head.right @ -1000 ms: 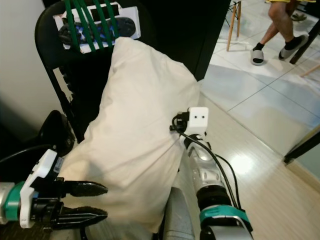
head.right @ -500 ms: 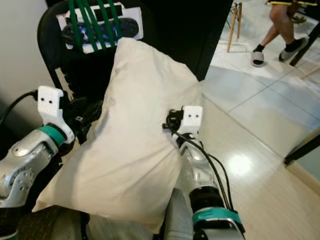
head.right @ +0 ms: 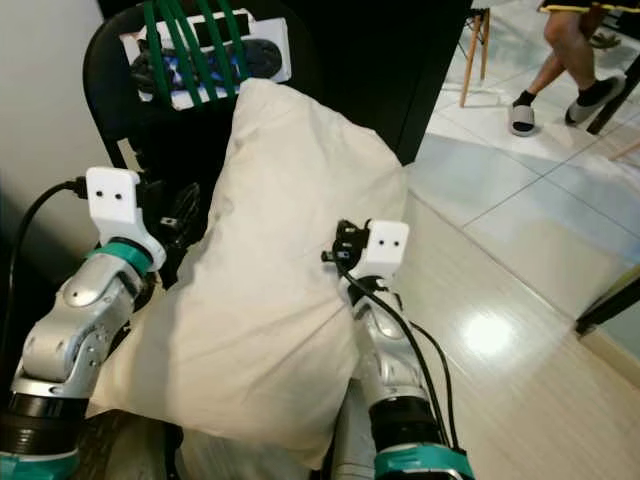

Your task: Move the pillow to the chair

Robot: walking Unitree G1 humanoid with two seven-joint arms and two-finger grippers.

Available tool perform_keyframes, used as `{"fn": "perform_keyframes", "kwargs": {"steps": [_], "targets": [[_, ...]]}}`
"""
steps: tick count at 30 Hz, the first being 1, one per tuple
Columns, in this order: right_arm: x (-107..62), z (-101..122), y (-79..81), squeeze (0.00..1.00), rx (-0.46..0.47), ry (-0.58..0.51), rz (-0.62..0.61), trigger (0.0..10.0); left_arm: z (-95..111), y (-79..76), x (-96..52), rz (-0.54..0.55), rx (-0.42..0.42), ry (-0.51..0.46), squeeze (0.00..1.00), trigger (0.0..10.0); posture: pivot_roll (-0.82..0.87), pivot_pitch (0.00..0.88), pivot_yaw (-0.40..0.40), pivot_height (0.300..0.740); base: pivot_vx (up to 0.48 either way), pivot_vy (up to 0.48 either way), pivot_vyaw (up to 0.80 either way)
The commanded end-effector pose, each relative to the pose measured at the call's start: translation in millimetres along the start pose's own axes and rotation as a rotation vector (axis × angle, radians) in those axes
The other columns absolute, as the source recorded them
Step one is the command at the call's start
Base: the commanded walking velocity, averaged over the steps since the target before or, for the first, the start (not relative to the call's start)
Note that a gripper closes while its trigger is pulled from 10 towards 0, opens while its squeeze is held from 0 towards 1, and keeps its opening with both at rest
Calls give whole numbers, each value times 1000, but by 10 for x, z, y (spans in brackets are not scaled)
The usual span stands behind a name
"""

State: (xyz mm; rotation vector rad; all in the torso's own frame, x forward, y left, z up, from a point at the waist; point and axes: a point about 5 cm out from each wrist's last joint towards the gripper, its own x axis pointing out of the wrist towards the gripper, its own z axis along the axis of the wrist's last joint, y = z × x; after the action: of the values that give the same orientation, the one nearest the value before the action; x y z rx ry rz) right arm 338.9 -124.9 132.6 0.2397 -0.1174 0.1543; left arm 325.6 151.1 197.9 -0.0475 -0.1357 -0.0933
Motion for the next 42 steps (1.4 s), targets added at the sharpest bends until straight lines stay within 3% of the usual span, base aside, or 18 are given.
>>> {"fn": "perform_keyframes", "kwargs": {"steps": [1,30,39,42], "targets": [[-39,-42,-12,0,7,18,-15,10000,-53,46,-15,32,2,10,0,10000,8,11,48,580,0,0,0],[-42,-46,-2,0,5,32,-8,10000,-44,156,-10,19,-5,-16,0,10000,20,7,45,735,0,0,0],[-44,-69,13,0,6,40,-4,10000,-11,164,-16,-3,-50,-34,0,10000,22,0,41,740,0,0,0],[-45,-143,20,0,-11,81,9,10000,-83,147,-38,-15,-48,-9,0,10000,23,0,38,740,0,0,0]]}}
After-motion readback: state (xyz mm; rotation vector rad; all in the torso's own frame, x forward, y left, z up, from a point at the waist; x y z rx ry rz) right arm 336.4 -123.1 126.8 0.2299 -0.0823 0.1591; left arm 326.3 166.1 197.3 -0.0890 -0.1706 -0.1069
